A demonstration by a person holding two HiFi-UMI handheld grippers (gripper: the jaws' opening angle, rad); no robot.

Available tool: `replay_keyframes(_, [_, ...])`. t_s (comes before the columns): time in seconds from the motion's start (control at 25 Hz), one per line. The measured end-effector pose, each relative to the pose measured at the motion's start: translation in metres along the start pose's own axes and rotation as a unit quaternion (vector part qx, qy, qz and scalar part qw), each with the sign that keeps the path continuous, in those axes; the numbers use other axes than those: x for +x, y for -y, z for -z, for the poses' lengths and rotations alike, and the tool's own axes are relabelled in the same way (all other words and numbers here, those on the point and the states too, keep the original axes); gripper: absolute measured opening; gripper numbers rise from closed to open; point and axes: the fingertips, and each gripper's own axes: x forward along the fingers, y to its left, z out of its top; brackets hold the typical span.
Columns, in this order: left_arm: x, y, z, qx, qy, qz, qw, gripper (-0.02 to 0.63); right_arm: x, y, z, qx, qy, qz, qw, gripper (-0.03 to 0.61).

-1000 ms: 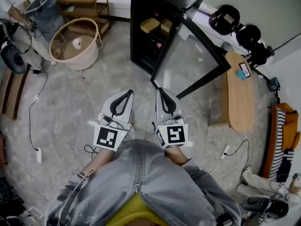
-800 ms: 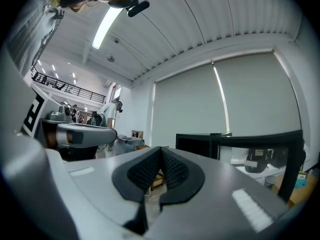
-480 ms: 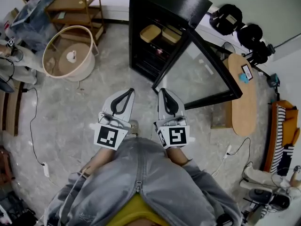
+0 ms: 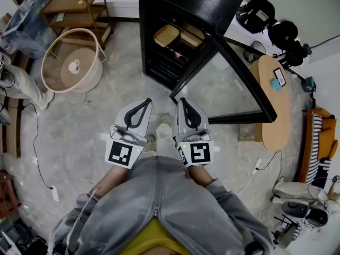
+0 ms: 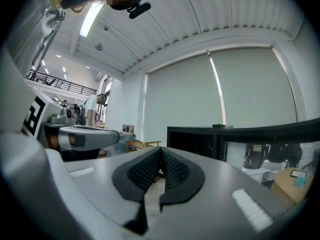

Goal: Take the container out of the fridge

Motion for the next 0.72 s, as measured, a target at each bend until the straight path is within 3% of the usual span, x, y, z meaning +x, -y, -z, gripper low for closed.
replay_keyframes(0.72, [0.136,-0.073,0.009,0.007,0.007,-0.020,0.9998,0.006,0.146,0.077,0.002,-0.011,0.021,-0.037,0.999,0.000])
